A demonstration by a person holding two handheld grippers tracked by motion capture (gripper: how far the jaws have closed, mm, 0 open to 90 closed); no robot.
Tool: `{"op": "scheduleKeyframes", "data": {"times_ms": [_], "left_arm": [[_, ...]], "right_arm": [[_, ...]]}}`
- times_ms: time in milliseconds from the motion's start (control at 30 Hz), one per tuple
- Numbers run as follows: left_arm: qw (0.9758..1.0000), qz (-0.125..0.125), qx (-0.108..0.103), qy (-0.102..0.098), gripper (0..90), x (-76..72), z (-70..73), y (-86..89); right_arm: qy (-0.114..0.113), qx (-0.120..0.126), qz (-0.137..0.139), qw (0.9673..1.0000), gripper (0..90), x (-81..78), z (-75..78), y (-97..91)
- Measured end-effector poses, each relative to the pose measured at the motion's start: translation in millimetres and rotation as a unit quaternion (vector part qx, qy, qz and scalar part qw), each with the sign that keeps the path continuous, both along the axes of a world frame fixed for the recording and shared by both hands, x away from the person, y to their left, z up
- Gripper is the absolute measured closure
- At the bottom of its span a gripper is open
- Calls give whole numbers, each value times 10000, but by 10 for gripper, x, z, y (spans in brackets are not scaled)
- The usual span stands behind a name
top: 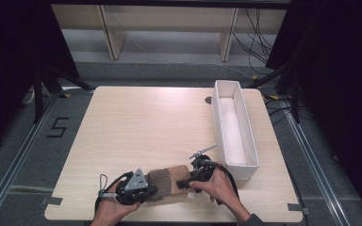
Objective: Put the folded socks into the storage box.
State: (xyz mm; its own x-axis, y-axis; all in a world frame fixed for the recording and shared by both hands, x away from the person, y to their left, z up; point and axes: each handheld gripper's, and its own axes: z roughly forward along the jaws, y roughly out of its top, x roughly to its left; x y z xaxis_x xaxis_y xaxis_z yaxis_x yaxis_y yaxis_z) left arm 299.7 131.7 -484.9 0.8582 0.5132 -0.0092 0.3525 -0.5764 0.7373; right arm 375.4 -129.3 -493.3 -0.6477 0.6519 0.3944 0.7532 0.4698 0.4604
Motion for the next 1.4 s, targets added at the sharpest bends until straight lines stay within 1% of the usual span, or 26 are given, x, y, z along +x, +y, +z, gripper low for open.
{"op": "scheduleKeyframes", "data": {"times_ms": [33,67,100,167,200,300,367,433,467,533,567,633,733,767,800,833,867,900,933,1033,1067,1200,1233,1333,1367,1400], "left_arm": [[10000,0,-2,2,889,0,-1,0],[10000,3,-6,3,889,0,-2,0],[10000,4,-8,2,889,-1,-4,-1],[10000,10,-19,5,889,-3,-8,-4],[10000,12,-25,15,889,-4,-11,-4],[10000,8,-36,29,890,-1,-18,-1],[10000,13,-48,38,890,0,-21,-2],[10000,22,-45,31,890,-4,-23,-2],[10000,16,-41,29,890,-4,-23,-3],[10000,19,-59,36,891,-6,-25,-7],[10000,3,-46,32,890,-5,-26,-6],[10000,-2,-53,45,891,-5,-28,-8],[10000,2,-42,43,891,-5,-31,-12],[10000,-21,-44,56,891,-8,-31,-13],[10000,-16,-57,54,891,-10,-33,-15],[10000,-26,-51,48,891,-10,-32,-14],[10000,-17,-51,24,891,-13,-33,-15],[10000,-14,-22,-2,891,-19,-30,-16],[10000,-35,11,-36,891,-19,-27,-15],[10000,-9,-36,-72,891,-29,-24,-15],[9999,-8,-77,-74,890,-30,-22,-14],[9998,38,-83,-173,887,-35,-4,5],[9998,10,-86,-189,884,-34,7,12],[9996,57,-126,-248,866,-50,42,36],[9994,89,-177,-290,852,-56,53,44],[9994,100,-150,-311,852,-58,79,66]], "right_arm": [[7,4,-3,10000,244,2,0,3],[127,-66,-114,9998,245,-5,12,5],[87,-25,-42,10000,247,6,2,0],[125,0,-57,9999,265,6,2,-1],[72,98,34,9999,282,12,-8,-3],[129,310,104,9994,348,15,-35,-10],[278,315,36,9991,363,10,-33,-15],[309,354,2,9989,382,10,-40,-20],[288,473,38,9985,391,7,-51,-18],[206,536,94,9983,409,20,-70,-38],[296,508,18,9983,415,15,-67,-42],[369,688,-6,9969,433,13,-84,-41],[289,750,31,9968,491,14,-95,-53],[234,807,43,9965,535,3,-82,-50],[234,807,43,9965,535,3,-82,-50],[124,815,128,9965,549,1,-80,-41],[312,748,31,9967,562,-32,-37,-22],[9,801,186,9966,571,-12,-45,-24],[-99,783,239,9966,578,-7,-38,-21],[-101,783,262,9965,595,-19,2,-14],[-197,770,335,9963,599,-9,10,-17],[-329,835,455,9949,610,1,94,-25],[-295,857,463,9948,612,-1,122,-18],[-392,849,562,9940,616,12,205,1],[-443,849,656,9932,617,20,276,16],[-443,849,656,9932,617,20,276,16]]}}
